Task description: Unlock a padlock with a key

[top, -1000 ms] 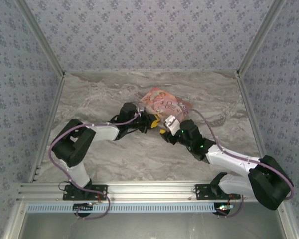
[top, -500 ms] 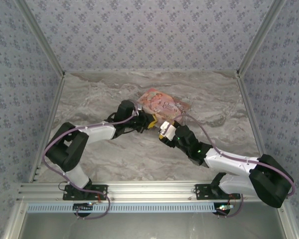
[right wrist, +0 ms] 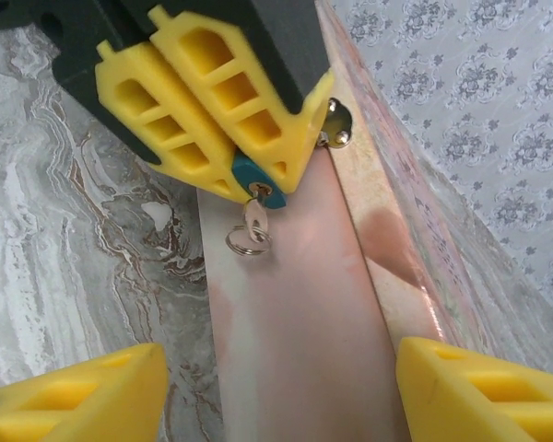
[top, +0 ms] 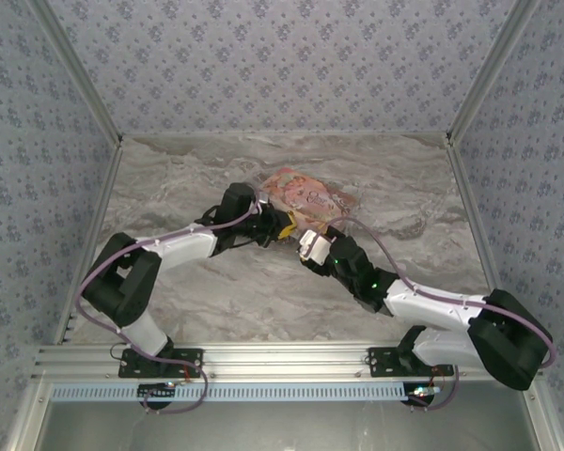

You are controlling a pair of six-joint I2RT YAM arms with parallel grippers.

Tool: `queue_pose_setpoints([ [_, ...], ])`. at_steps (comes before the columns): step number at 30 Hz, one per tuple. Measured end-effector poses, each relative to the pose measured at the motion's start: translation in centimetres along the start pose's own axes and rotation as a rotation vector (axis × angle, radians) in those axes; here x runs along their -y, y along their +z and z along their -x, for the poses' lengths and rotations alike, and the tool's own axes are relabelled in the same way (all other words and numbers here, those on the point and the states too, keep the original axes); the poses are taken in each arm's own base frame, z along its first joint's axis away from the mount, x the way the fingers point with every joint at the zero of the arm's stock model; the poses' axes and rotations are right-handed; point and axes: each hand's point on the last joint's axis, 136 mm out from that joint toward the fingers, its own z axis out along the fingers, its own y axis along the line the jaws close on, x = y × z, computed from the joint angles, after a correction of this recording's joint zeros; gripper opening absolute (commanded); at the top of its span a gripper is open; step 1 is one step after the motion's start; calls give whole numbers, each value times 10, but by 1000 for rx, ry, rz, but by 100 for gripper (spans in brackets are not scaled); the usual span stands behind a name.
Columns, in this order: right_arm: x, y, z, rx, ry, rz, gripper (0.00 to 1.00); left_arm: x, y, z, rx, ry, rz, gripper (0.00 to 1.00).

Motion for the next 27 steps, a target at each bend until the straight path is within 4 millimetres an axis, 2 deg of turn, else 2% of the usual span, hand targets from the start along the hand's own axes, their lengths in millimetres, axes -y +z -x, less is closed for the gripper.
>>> queue_pose_setpoints([
  [6, -2, 7, 9, 6, -60, -14, 63, 9, -4, -3, -9, -10, -4, 0],
  [10, 1, 10, 14, 12, -83, -36, 54, 10, -5, -4, -14, -19, -4, 0],
  [16, 6, 13, 21, 22, -96, -55, 49, 10, -5, -4, -14, -22, -4, 0],
  [27, 10, 12, 24, 23, -110, -75, 51, 11, -5, -4, -17, -5, -8, 0],
])
